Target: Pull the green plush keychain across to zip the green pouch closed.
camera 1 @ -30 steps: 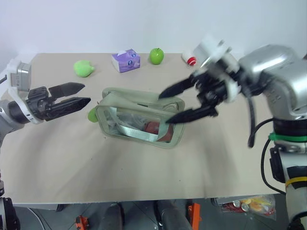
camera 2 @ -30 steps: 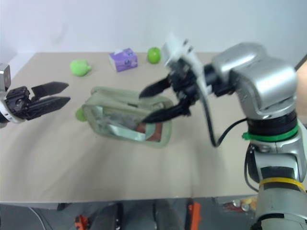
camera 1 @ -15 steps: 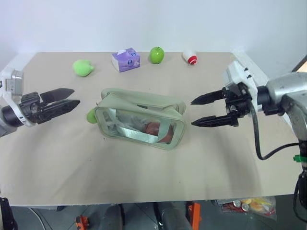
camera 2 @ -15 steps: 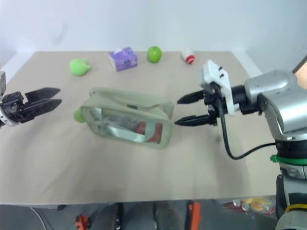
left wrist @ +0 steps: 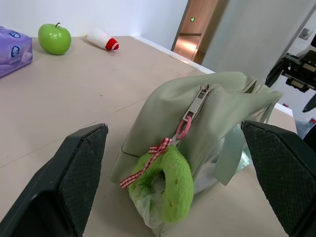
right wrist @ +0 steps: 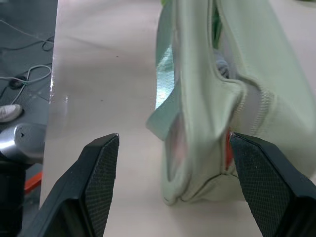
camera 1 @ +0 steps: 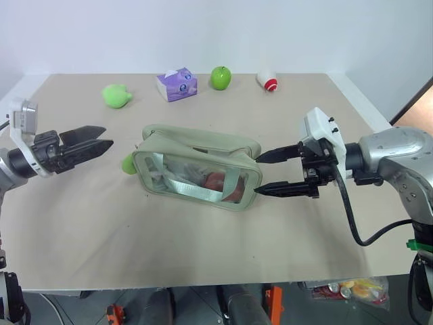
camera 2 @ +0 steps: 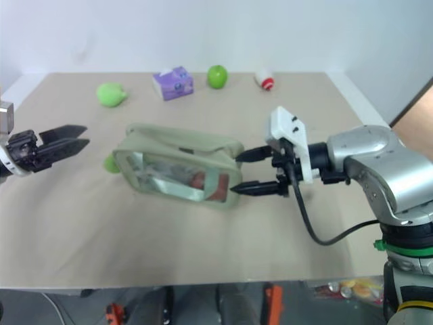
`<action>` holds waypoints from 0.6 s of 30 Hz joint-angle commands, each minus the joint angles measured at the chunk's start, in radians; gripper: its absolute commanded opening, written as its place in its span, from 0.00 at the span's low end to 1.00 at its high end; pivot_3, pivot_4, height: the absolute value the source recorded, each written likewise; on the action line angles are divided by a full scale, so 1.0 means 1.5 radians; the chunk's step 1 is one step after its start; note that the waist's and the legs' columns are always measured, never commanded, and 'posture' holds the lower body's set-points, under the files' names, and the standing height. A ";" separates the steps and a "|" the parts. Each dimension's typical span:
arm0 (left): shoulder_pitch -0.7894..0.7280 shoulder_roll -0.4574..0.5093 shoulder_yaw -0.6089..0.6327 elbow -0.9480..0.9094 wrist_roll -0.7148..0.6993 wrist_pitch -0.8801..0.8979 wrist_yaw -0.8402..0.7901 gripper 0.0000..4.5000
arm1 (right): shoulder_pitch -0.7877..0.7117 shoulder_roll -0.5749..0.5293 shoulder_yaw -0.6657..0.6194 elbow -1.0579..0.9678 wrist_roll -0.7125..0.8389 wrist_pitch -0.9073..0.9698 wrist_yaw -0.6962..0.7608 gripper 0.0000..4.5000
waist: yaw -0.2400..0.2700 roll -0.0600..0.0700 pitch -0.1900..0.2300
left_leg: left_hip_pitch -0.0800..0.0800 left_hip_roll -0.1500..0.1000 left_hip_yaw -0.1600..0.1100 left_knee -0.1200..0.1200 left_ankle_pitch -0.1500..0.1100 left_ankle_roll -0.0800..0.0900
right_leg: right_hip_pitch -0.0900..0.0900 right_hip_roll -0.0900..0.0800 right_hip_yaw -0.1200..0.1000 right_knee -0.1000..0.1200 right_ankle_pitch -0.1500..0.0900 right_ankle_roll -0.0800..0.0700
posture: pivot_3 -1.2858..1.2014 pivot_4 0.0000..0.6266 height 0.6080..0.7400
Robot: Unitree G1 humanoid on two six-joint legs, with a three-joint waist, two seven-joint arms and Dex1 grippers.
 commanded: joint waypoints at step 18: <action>0.121 0.013 0.009 -0.068 0.032 -0.001 0.009 1.00 | -0.007 0.030 0.067 0.008 -0.075 -0.060 -0.045 0.01 | 0.000 0.000 0.000 | 0.000 0.000 0.000 0.000 0.000 0.000 | 0.000 0.000 0.000 0.000 0.000 0.000 | 0.52 0.24 1.00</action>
